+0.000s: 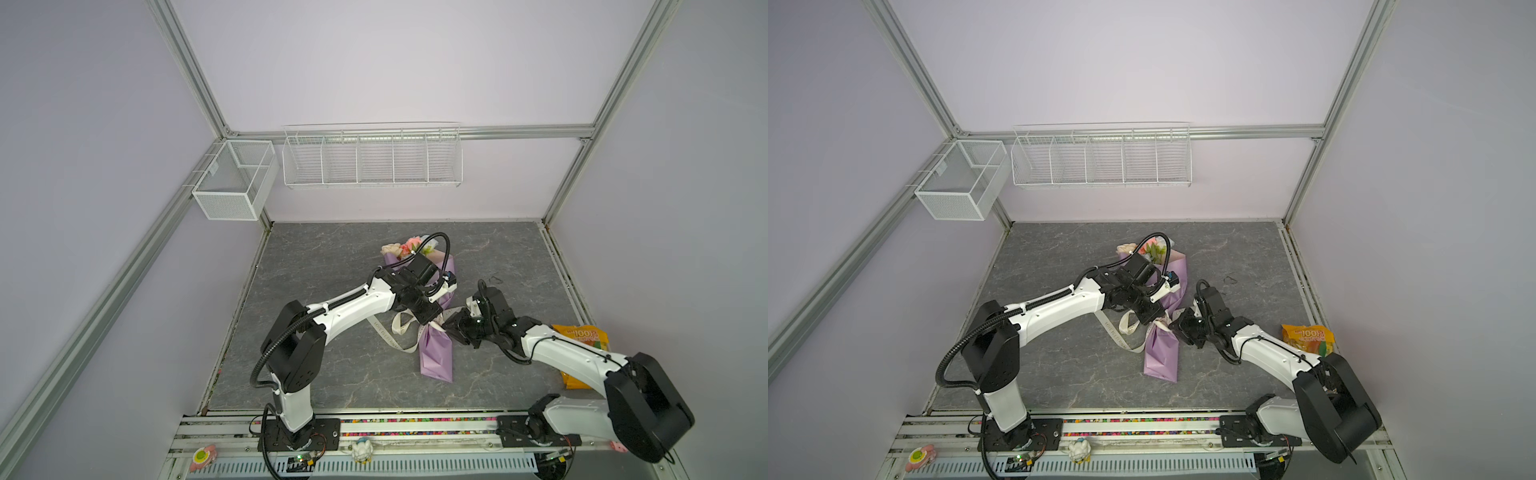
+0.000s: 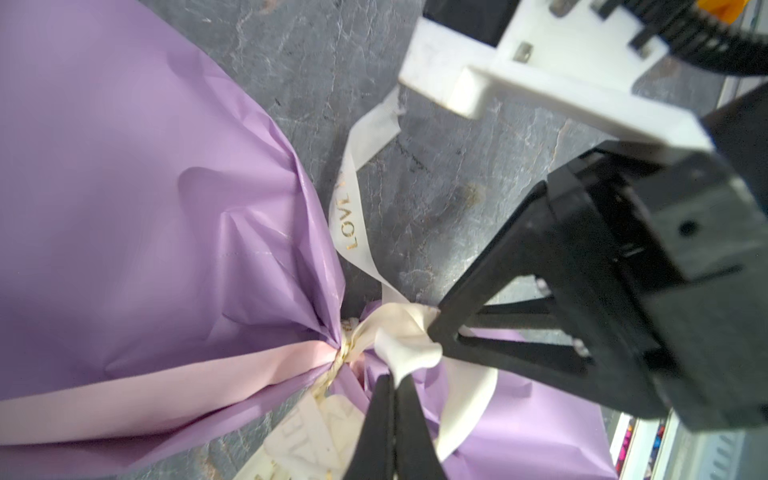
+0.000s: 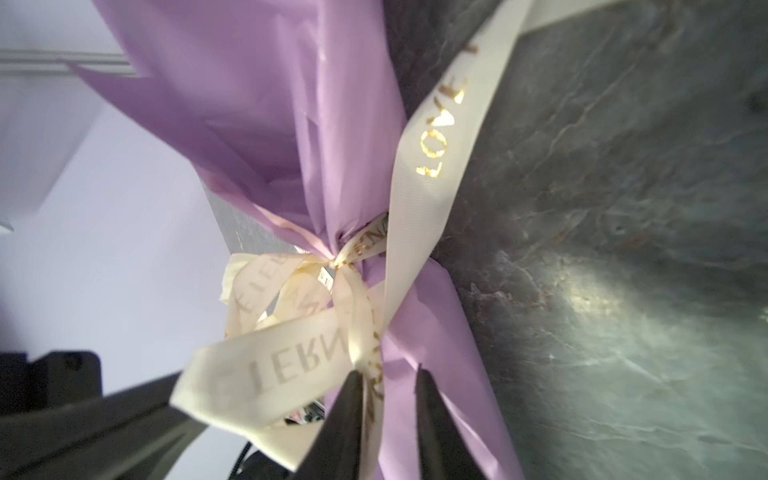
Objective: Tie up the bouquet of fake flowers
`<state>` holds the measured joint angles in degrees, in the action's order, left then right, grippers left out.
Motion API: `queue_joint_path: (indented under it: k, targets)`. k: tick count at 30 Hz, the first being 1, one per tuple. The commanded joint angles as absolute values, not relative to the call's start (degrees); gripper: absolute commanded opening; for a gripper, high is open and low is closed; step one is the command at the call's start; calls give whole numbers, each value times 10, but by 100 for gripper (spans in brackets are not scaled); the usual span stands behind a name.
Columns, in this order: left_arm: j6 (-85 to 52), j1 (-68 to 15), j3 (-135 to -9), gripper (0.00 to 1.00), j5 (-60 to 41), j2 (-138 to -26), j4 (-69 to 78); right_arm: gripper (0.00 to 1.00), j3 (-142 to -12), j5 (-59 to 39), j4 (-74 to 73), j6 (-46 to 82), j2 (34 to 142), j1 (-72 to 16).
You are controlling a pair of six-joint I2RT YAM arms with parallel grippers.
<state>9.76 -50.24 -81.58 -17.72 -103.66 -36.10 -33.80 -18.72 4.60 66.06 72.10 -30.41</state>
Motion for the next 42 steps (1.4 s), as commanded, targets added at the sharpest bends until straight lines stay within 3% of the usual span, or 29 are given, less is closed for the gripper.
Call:
queue_joint_path:
  k: [1, 5, 9, 15, 28, 42]
  targets:
    - [66, -495, -796, 0, -218, -1023, -325, 35, -328, -146, 56, 601, 675, -290]
    - [42, -489, -776, 0, -242, -1015, -291, 38, -322, -118, 44, 448, 622, -281]
    - [26, -481, -765, 0, -259, -1012, -268, 40, -255, -66, -71, 250, 560, -302]
    - [15, -474, -755, 0, -276, -1010, -253, 40, -250, -150, -68, 27, 545, -304]
    - [14, -471, -757, 0, -285, -1015, -261, 41, -292, -189, -120, -10, 650, -305]
    - [20, -471, -763, 0, -292, -1018, -269, 27, -323, -182, -146, -25, 732, -305]
